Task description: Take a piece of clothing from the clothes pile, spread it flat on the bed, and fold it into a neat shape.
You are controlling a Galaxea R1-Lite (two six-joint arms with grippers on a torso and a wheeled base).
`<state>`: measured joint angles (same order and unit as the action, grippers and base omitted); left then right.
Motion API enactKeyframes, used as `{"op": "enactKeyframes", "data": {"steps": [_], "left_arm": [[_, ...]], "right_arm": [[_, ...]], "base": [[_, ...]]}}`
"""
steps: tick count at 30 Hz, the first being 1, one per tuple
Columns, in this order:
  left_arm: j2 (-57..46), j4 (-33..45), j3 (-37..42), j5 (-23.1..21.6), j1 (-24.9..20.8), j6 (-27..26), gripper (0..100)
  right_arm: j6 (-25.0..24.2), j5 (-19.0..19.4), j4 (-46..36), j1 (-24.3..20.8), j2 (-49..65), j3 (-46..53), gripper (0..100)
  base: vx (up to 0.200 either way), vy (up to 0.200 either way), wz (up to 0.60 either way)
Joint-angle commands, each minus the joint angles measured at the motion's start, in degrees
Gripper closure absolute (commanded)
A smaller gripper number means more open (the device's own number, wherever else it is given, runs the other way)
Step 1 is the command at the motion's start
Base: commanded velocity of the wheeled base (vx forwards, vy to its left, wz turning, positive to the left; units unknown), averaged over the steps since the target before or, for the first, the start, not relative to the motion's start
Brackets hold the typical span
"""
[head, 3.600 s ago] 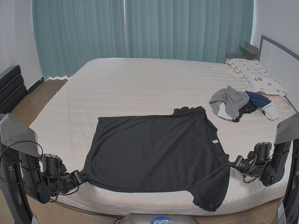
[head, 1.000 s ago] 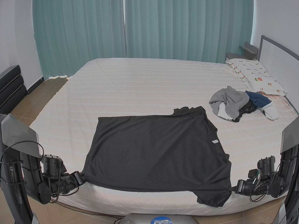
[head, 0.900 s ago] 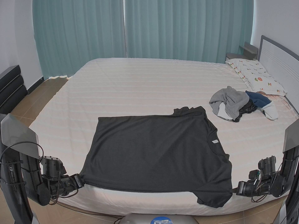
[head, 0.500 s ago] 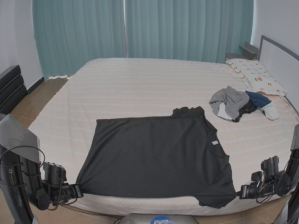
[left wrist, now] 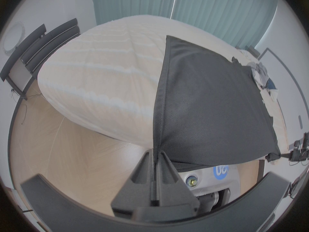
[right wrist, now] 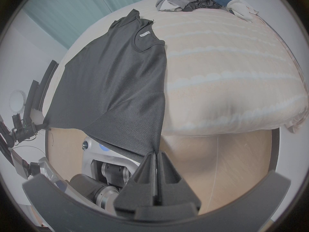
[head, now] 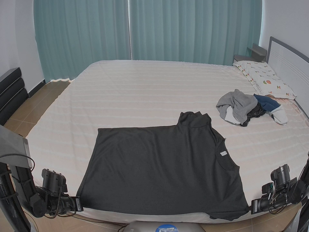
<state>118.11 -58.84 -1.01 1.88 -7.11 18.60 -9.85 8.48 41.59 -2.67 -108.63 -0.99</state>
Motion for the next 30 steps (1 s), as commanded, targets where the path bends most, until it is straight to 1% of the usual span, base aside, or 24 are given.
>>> {"op": "enactKeyframes", "data": {"steps": [1, 3, 4, 6, 8, 11, 16, 22, 24, 26, 30], "left_arm": [[-3.86, 3.47, 1.01, 0.06, -0.1, -1.82, 100], [-5.35, 6.02, 1.01, 0.06, -0.19, -2.87, 100], [-5.35, 6.02, 1.01, 0.06, -0.19, -2.87, 100], [-7.11, 9.45, 1.01, 0.06, -0.28, -4.28, 100], [-7.37, 10.15, 1.01, 0.06, -0.28, -4.54, 100], [-8.95, 12.79, 1.01, 0.32, -0.28, -5.51, 100], [-9.75, 12.53, 0.92, 0.5, -0.28, -5.33, 100], [-9.75, 10.24, -0.04, 0.58, -0.19, -4.63, 100], [-9.83, 8.75, -1.8, 0.58, -0.01, -1.82, 100], [-10.01, 7.69, -2.68, 0.23, -0.01, 1.26, 100], [-9.75, 4.62, -4.35, -0.12, -0.1, 5.39, 100]], "right_arm": [[0.53, -1.01, -3.01, -1.81, 5.01, 0.99, 100], [0.53, -2.16, -4.77, -2.6, 6.33, 0.9, 100], [0.53, -2.16, -4.77, -2.6, 6.33, 0.9, 100], [0.62, -4.27, -7.4, -3.66, 7.82, 0.81, 100], [0.8, -4.62, -8.11, -3.92, 8.26, 0.64, 100], [0.97, -5.32, -11.45, -4.1, 10.81, 0.2, 100], [1.32, -5.67, -14.96, -4.71, 13.53, -1.47, 100], [0.8, -5.14, -15.05, -4.19, 16.17, -2.79, 100], [0.45, -4.97, -14.79, -3.92, 16.17, -3.41, 100], [-1.05, -4.71, -14.44, -3.92, 16.17, -3.85, 100], [-4.74, -3.56, -14.35, -4.1, 16.08, -6.04, 100]], "base": [[0.0, 0.0, 0.0], [0.0, 0.0, 0.0], [0.0, 0.0, 0.0], [0.0, 0.0, 0.0], [0.0, 0.0, 0.0], [0.0, 0.0, 0.0], [0.0, 0.0, 0.0], [0.0, 0.0, 0.0], [0.0, 0.0, 0.0], [0.0, 0.0, 0.0], [0.0, 0.0, 0.0]]}}
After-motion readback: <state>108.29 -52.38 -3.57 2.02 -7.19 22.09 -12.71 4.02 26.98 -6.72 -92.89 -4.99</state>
